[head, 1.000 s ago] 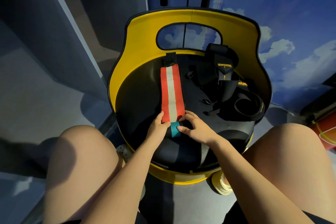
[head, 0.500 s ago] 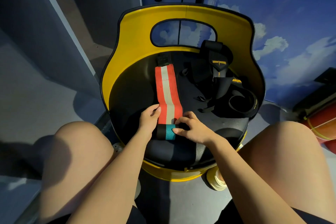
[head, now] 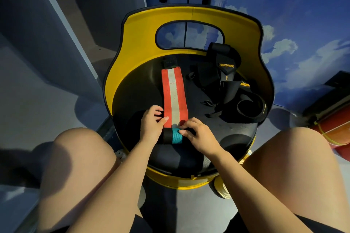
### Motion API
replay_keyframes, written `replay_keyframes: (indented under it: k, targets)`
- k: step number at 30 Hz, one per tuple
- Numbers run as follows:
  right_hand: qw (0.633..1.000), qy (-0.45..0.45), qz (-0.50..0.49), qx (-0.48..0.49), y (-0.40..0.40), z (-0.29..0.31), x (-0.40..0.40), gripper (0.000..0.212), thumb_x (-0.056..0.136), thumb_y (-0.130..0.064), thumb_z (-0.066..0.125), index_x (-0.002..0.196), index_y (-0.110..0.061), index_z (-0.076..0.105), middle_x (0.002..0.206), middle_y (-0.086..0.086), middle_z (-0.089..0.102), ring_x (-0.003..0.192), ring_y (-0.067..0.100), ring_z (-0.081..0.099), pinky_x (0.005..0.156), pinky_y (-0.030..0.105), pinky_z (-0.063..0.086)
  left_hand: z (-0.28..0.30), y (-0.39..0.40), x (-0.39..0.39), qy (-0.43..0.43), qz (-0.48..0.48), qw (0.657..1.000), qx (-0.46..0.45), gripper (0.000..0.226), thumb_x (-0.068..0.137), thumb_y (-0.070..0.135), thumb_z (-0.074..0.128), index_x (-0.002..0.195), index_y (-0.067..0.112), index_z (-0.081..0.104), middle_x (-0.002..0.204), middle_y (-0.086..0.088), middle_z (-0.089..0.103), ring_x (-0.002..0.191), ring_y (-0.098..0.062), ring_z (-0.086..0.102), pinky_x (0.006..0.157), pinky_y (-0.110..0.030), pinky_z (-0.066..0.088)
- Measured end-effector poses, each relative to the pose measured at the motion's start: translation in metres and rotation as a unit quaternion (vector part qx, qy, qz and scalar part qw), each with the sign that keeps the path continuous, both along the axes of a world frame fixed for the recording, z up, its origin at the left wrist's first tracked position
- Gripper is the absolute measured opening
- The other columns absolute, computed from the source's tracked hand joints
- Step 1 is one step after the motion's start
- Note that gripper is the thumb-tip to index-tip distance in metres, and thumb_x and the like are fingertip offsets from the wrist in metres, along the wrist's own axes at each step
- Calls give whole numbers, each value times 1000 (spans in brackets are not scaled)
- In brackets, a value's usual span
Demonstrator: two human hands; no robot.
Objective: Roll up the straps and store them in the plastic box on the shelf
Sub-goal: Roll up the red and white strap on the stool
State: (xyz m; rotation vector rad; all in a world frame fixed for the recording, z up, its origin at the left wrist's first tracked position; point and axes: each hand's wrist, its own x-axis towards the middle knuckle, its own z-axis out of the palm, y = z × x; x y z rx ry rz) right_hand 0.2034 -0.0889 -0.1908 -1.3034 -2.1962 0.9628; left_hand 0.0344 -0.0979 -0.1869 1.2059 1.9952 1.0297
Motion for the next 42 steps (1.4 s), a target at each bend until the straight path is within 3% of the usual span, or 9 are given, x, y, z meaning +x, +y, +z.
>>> replay_keyframes:
  k: [3, 7, 13, 17, 22, 27, 37, 42]
  targets:
    - [1000, 0, -4, -12, 6, 0, -1, 18, 89, -23, 62, 100, -10, 68, 95, -7, 53, 95, 11, 55, 83, 15, 37, 13, -14, -2, 32, -89, 995, 34, 20, 86, 10, 63, 105, 16, 66, 112, 3, 54, 98, -7, 56, 75, -12, 42]
    - [999, 4, -17, -36, 12, 2, -3, 19, 89, -26, 61, 97, -10, 69, 97, -2, 59, 93, 12, 56, 81, 16, 37, 6, -31, -7, 77, -222, 971, -38, 39, 76, 20, 76, 113, 21, 64, 116, 5, 52, 108, -11, 52, 95, -26, 44]
    - [997, -70, -19, 3, 10, 5, -3, 31, 92, -38, 54, 111, -17, 67, 109, 1, 58, 103, 18, 56, 87, 28, 45, 6, -35, -2, 73, -183, 979, -46, 36, 83, 13, 69, 118, 19, 62, 122, 2, 49, 115, -13, 49, 93, -22, 40]
    - [984, -168, 61, 25, 9, 14, 2, 55, 87, -43, 60, 137, -25, 47, 128, -3, 45, 119, 14, 47, 95, 33, 46, 10, -27, -2, 73, -183, 977, -82, 36, 90, 17, 60, 125, 21, 57, 131, -1, 48, 123, -17, 46, 98, -27, 39]
    - [971, -200, 80, 101, 14, 28, 2, 54, 87, -34, 62, 138, -30, 43, 130, -2, 50, 120, 19, 48, 90, 34, 46, 18, -11, -3, 65, -176, 970, -154, 41, 93, 26, 54, 134, 22, 49, 141, -3, 43, 129, -22, 42, 101, -34, 39]
    - [945, -258, 147, 137, 24, 32, 1, 57, 91, -35, 56, 143, -27, 34, 133, 2, 47, 123, 24, 45, 97, 34, 41, 21, 4, -5, 65, -187, 963, -182, 43, 94, 25, 53, 137, 18, 46, 143, -7, 39, 130, -24, 41, 104, -34, 37]
    - [970, -203, 130, 39, 37, 31, -5, 53, 89, -22, 60, 139, -21, 43, 136, 2, 47, 125, 22, 47, 104, 31, 37, 22, 18, -14, 59, -256, 940, -218, 46, 98, 28, 44, 143, 19, 36, 152, -1, 31, 137, -20, 33, 109, -34, 30]
    - [979, -173, 108, -11, 47, 30, -6, 46, 93, -25, 55, 137, -19, 46, 138, 3, 48, 129, 20, 44, 109, 31, 34, 11, 23, -19, 37, -247, 946, -206, 35, 100, 35, 35, 133, 25, 44, 142, -3, 44, 128, -18, 42, 100, -30, 35]
